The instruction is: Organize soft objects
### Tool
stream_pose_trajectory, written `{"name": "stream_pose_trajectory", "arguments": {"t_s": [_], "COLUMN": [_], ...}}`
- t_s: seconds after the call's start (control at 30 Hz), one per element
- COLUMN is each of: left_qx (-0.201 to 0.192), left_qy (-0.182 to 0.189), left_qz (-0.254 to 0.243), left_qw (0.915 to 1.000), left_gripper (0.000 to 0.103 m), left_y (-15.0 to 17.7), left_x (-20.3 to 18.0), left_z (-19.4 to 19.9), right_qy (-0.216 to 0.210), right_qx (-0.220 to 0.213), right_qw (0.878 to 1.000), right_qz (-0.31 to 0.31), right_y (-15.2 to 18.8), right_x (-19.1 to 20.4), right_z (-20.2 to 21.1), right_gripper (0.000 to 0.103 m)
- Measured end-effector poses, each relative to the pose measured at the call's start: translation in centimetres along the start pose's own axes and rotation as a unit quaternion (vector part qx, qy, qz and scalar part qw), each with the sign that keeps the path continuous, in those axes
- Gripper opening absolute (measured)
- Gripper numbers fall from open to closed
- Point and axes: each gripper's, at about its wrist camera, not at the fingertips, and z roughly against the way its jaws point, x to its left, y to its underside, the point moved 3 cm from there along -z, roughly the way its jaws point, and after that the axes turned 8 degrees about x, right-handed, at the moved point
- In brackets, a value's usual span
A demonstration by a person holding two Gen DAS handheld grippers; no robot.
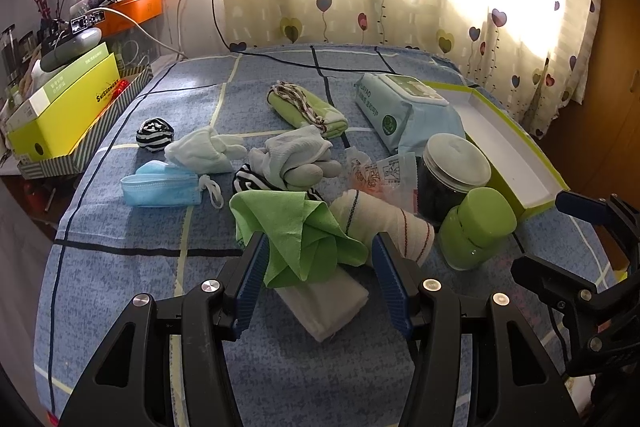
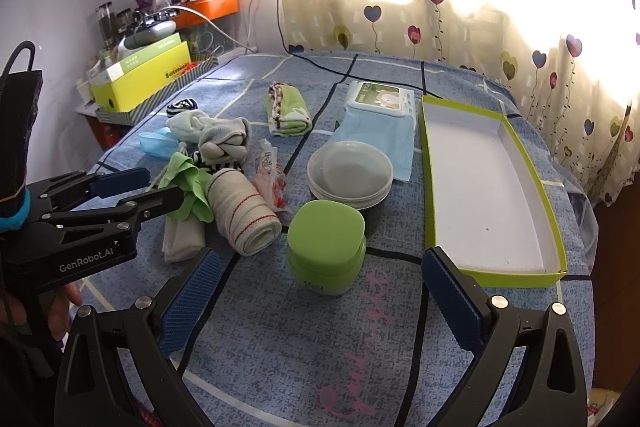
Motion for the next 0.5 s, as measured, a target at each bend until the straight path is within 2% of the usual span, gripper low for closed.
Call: {"name": "stream_pose_trajectory", "arguments": {"t_s": [0.5], "left_qx": [0.002], "left_qy": [0.01], "left_qz": [0.003], "left_qw": [0.9999], "left_gripper": [0.054], "left_y": [0.28], "left_x": [0.12], "left_z": [-0.03], "right_qy": [-0.003], "right_qx": [-0.004], "right_qw": [1.0], "right_qz": [0.002], "right_y": [-0.07], "right_x": [0.24], "right_z": [0.36], "right_gripper": [0.102]}}
